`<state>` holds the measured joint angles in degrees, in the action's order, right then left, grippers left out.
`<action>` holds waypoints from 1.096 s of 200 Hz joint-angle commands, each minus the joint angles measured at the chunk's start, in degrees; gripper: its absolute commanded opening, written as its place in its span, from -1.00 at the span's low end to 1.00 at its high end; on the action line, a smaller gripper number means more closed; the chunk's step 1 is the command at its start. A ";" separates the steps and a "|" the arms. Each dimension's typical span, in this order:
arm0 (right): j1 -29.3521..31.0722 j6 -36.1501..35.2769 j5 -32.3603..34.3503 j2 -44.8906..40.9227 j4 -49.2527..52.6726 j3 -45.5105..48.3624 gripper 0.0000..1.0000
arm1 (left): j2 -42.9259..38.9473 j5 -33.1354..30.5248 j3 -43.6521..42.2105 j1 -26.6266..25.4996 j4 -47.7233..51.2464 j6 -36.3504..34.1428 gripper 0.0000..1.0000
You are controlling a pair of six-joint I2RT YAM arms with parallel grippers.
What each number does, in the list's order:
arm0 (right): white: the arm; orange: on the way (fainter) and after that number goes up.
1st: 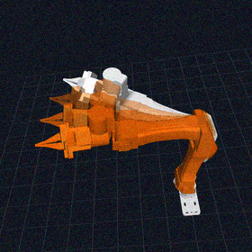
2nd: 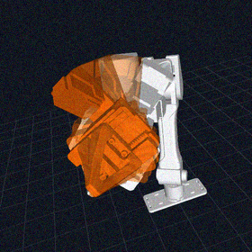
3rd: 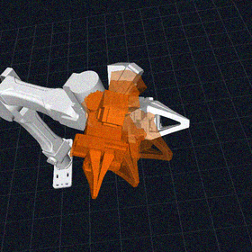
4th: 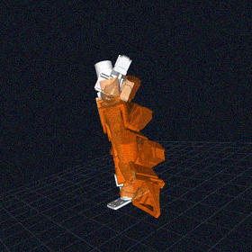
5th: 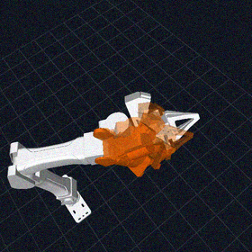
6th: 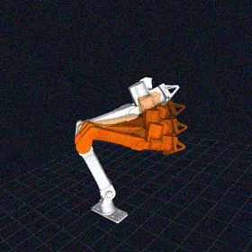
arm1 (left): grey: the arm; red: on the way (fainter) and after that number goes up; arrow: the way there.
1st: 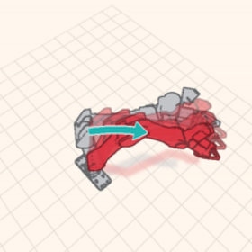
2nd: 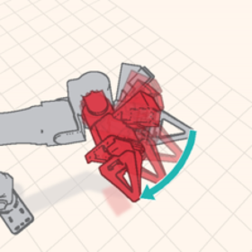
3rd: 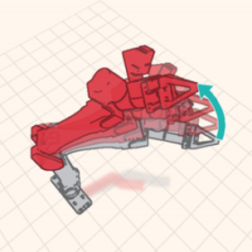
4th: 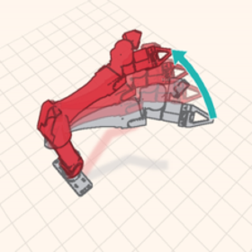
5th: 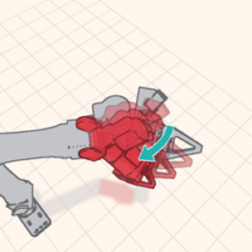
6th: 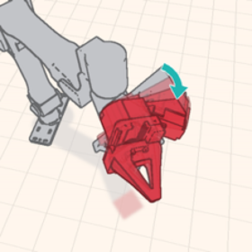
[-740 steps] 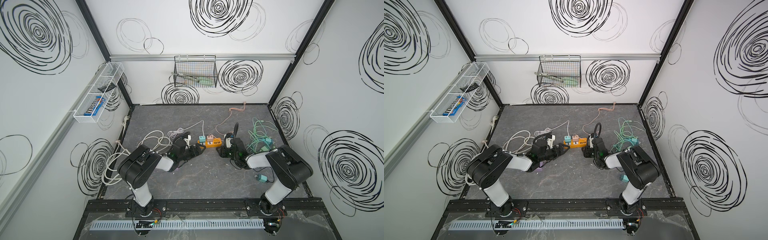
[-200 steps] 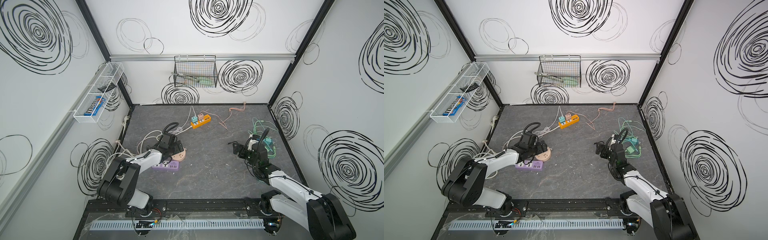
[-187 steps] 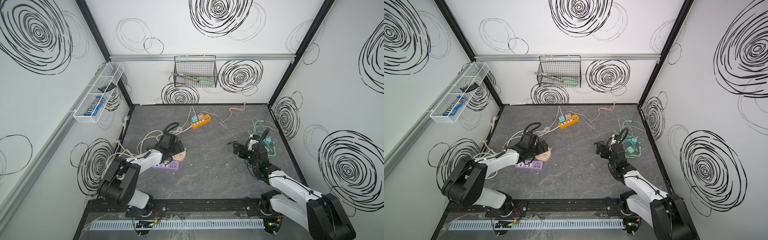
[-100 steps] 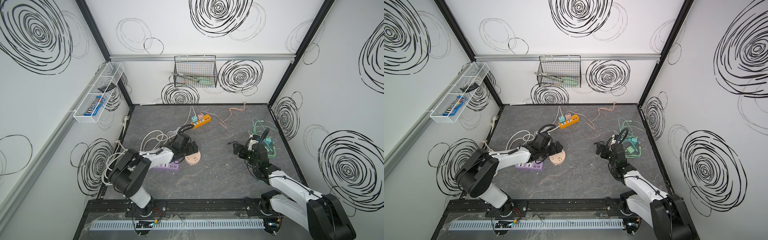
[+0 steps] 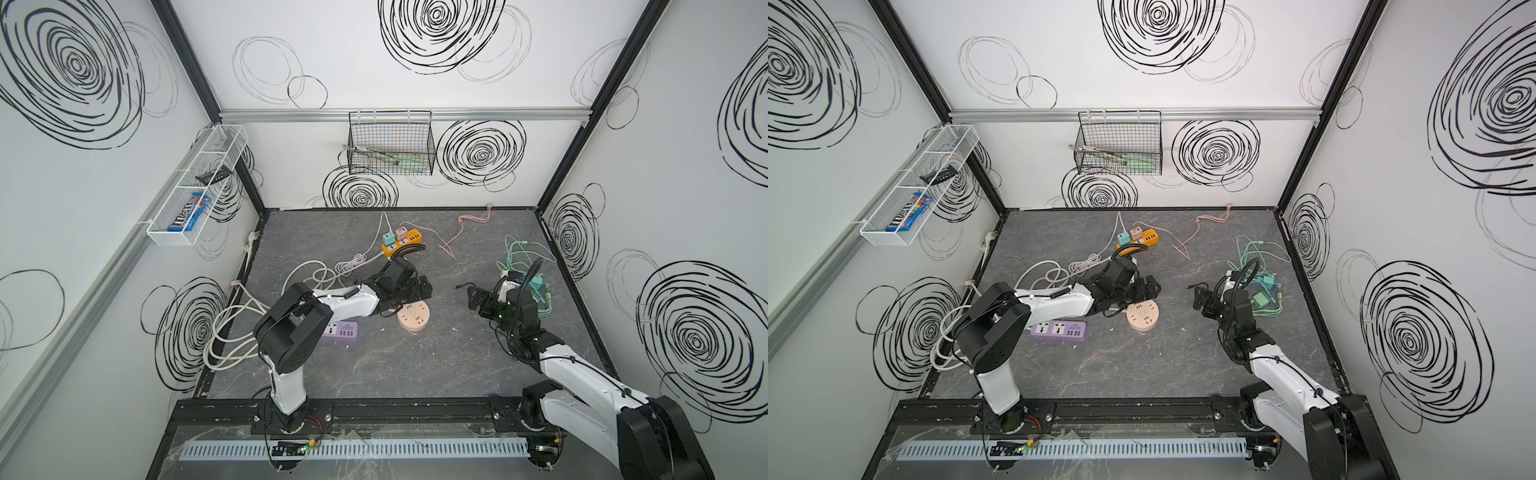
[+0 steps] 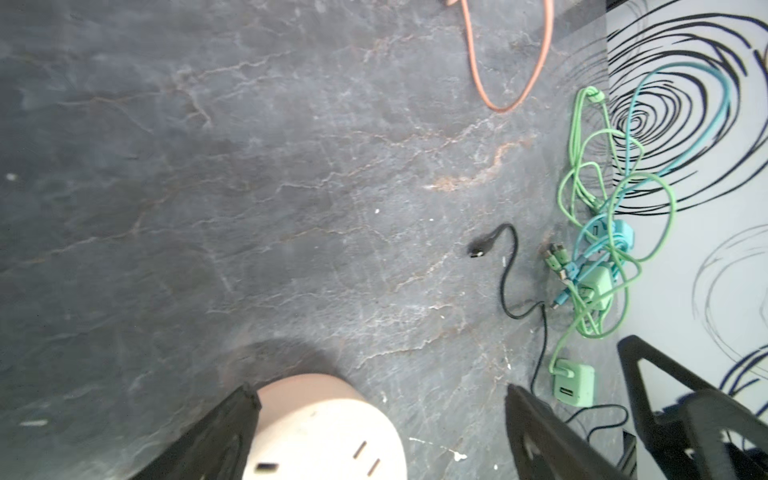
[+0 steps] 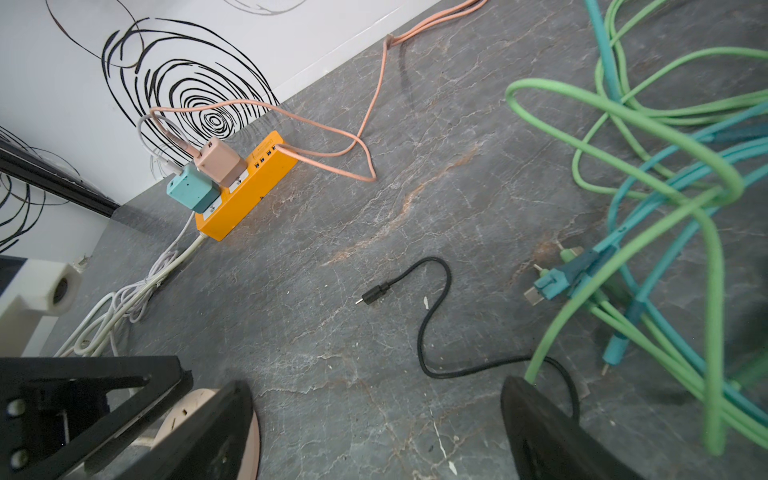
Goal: Insert the plug
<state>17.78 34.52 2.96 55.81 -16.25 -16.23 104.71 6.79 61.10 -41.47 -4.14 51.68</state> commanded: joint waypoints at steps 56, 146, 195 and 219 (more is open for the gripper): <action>-1.05 -0.41 -3.46 -0.15 3.22 -1.52 0.95 | -15.87 -7.46 -4.69 -2.02 17.66 -11.95 0.92; -2.02 -0.06 -3.52 0.27 4.70 -2.30 0.95 | -14.03 10.07 -13.30 4.71 13.74 -11.65 0.92; -2.39 0.46 -2.77 -0.97 5.31 -1.66 0.95 | -7.58 10.28 -10.04 4.91 10.84 -13.73 0.92; -2.44 0.46 -2.26 -1.08 4.93 -1.58 0.95 | -3.69 8.90 -6.61 5.00 9.99 -15.46 0.92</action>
<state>15.75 34.50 -0.60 55.66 -11.70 -16.93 97.19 16.23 51.35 -36.71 8.67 38.85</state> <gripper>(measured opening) 0.974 0.961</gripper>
